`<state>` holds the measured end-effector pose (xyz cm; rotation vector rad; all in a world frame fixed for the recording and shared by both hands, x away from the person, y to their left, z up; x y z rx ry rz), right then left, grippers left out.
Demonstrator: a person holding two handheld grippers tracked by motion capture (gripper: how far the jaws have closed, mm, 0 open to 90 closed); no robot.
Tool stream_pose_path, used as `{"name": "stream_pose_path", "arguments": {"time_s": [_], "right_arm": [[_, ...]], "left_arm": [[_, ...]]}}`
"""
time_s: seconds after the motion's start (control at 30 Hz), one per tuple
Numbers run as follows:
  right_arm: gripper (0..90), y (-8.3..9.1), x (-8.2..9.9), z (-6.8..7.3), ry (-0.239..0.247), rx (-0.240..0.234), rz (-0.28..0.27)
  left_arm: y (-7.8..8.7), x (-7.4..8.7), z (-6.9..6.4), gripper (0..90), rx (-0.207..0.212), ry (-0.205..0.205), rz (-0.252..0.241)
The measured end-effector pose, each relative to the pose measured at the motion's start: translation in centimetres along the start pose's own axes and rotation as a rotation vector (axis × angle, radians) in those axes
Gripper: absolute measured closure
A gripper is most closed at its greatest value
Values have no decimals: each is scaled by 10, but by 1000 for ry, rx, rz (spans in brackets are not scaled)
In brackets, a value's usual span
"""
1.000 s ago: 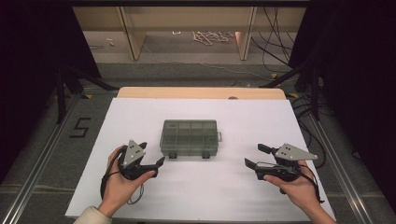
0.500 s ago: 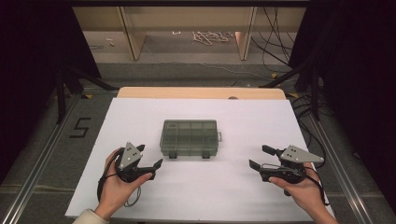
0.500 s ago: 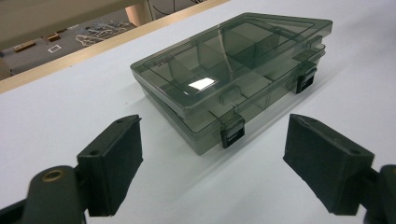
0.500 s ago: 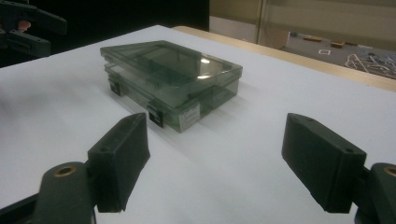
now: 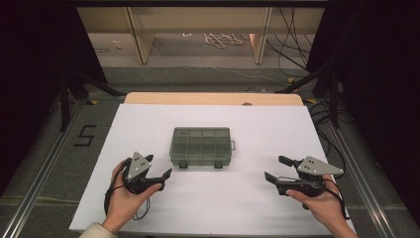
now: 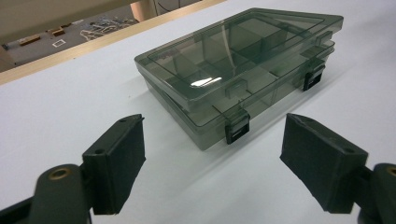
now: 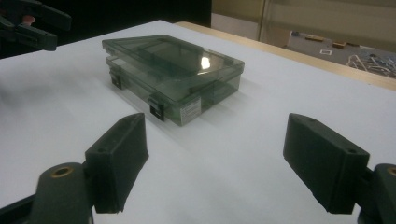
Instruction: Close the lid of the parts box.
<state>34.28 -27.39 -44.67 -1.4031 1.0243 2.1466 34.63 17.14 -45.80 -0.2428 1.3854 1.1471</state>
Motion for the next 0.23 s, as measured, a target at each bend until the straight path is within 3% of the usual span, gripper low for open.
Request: {"name": "stream_pose_path", "arguments": {"time_s": [0.03,0.07,0.23], "right_arm": [[221,2,0,1,-6,2,25],[221,0,0,0,2,-6,0],[214,-1,2,1,-18,-10,14]], "left_arm": [[0,0,0,211,-1,-2,0],[0,0,0,211,-3,-5,0],[-2,2,1,214,-5,-4,12]]}}
Point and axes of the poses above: each handheld gripper's, and its own axes: y roughly backward along the jaws, x roughly out of its underside, z roughly to its left, the point moved 2 cm from there along -y, roughly forward along the jaws, and after that the axes turned 14 degrees about -y, right-handed, at the moved point
